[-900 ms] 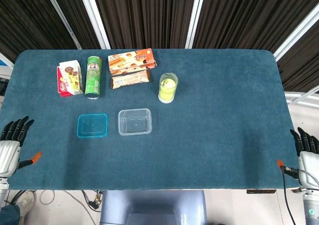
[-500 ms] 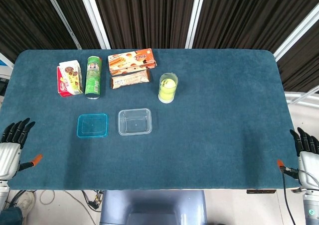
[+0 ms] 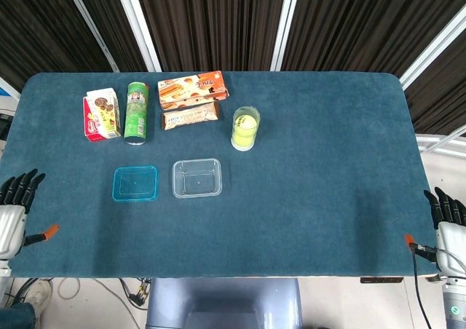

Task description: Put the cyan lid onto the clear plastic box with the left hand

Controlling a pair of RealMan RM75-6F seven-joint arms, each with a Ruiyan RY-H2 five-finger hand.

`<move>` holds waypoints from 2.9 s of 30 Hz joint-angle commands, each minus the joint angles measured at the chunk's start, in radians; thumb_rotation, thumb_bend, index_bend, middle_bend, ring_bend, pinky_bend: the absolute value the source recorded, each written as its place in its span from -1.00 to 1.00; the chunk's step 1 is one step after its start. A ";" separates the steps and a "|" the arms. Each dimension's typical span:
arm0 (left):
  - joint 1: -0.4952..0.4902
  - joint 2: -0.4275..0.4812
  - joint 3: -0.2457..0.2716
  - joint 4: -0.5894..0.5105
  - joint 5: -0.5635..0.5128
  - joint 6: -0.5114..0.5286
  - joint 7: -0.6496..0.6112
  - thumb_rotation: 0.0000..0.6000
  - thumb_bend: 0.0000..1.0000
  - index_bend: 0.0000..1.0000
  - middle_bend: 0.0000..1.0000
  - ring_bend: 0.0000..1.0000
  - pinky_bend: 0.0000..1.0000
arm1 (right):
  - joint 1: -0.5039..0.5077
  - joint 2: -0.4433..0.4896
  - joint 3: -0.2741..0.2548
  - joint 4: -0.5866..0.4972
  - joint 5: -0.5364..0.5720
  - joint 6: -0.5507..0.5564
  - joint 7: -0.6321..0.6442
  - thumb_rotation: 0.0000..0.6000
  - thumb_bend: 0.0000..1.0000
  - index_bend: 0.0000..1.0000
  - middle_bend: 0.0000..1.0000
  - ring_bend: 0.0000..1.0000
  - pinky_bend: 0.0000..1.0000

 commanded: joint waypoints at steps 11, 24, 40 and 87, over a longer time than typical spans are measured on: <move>-0.290 0.110 -0.126 -0.154 -0.304 -0.455 0.204 1.00 -0.84 -1.00 -1.00 -1.00 -0.96 | 0.004 0.001 0.003 -0.006 0.011 -0.012 0.003 1.00 -0.42 -0.80 -1.00 -1.00 -1.00; -0.495 -0.037 -0.114 -0.021 -0.567 -0.617 0.377 1.00 -0.91 -1.00 -1.00 -1.00 -0.96 | 0.002 0.003 0.003 -0.004 0.012 -0.009 0.007 1.00 -0.42 -0.80 -1.00 -1.00 -1.00; -0.555 -0.186 -0.048 0.157 -0.632 -0.657 0.376 1.00 -0.98 -1.00 -0.97 -1.00 -0.97 | 0.002 0.003 0.002 -0.005 0.015 -0.012 0.005 1.00 -0.42 -0.80 -1.00 -1.00 -1.00; -0.661 -0.353 0.029 0.299 -0.725 -0.667 0.470 1.00 -0.98 -1.00 -0.83 -1.00 -0.98 | 0.003 0.005 0.002 -0.006 0.018 -0.015 0.006 1.00 -0.42 -0.80 -1.00 -1.00 -1.00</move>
